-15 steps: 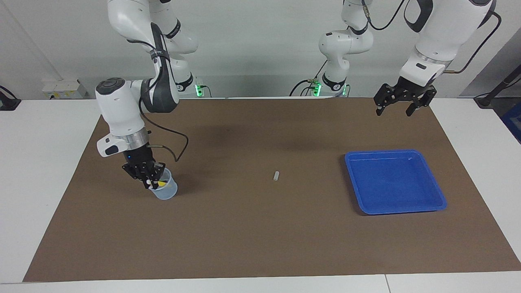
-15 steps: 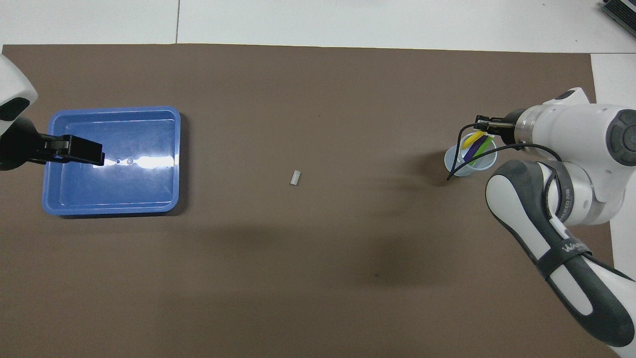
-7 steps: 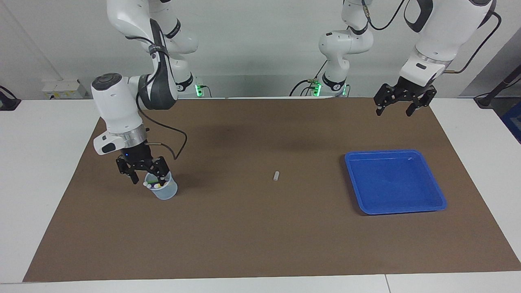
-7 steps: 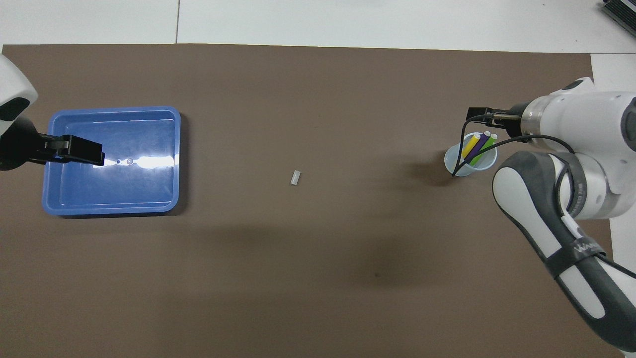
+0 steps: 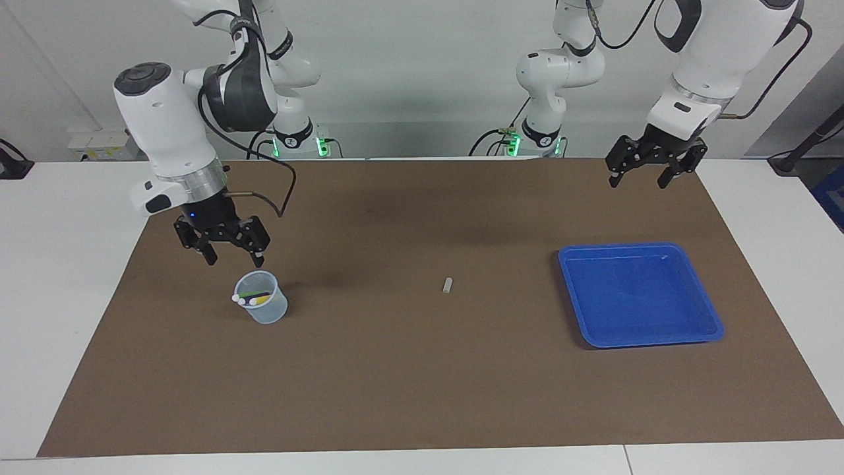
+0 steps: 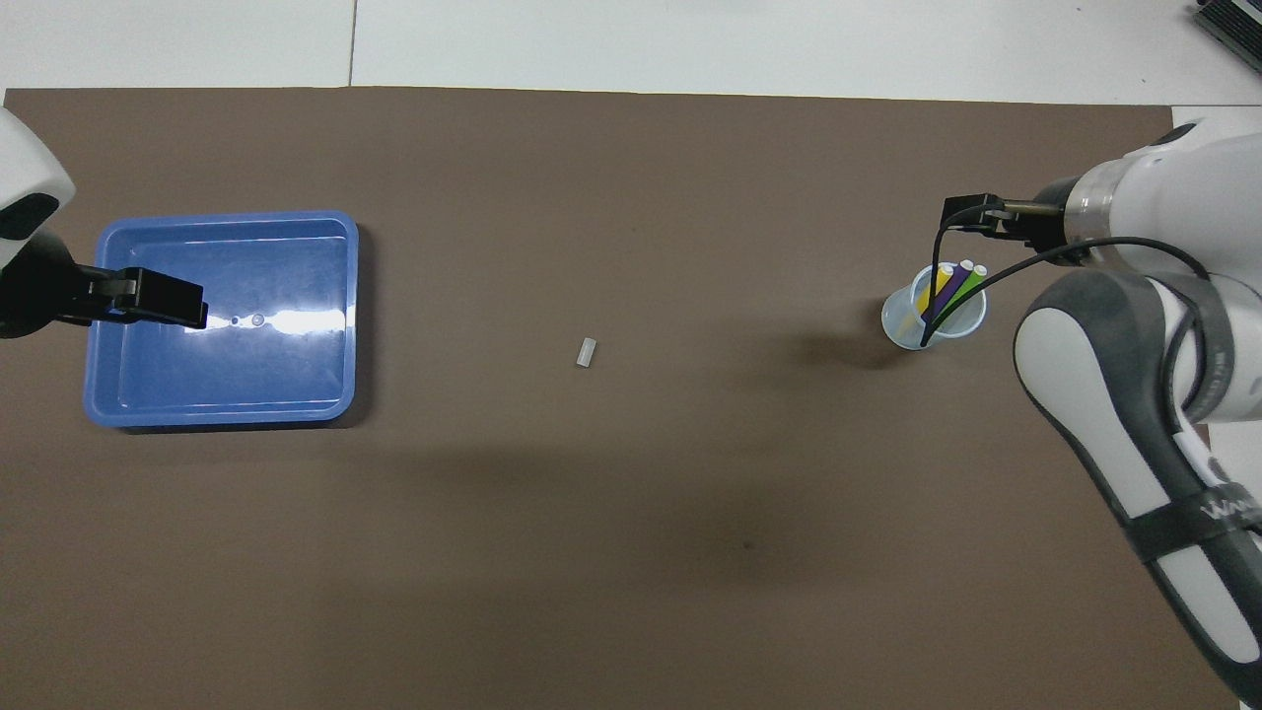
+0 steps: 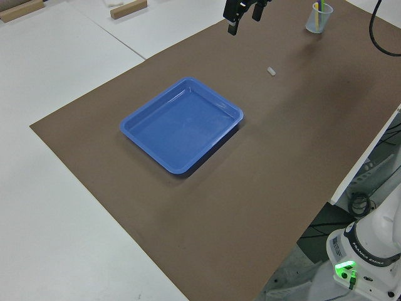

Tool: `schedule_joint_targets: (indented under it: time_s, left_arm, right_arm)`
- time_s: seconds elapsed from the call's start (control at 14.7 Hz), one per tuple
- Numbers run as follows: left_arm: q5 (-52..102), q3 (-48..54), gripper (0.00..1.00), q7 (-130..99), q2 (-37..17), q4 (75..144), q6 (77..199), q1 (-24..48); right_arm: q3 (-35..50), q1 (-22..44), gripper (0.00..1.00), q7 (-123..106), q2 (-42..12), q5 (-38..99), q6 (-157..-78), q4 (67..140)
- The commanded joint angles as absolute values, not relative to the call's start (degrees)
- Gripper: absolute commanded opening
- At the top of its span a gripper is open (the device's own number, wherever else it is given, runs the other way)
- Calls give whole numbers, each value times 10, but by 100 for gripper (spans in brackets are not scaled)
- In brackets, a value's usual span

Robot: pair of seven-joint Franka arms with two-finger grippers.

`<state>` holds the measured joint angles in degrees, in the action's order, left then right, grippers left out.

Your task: Transfer and insert pens with both arms

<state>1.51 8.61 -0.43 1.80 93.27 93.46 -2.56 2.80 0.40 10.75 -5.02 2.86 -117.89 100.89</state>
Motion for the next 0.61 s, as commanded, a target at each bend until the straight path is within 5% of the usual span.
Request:
schedule_joint_targets:
  time_s: [0.0, 0.54]
  left_arm:
    - [15, 83, 100, -11, 33, 944, 927, -25]
    - [15, 83, 100, -11, 33, 944, 928, -25]
  right_arm:
    - [43, 0, 100, 93, -12, 13, -1105, 1008]
    - [43, -1, 100, 55, 33, 16, -926, 951]
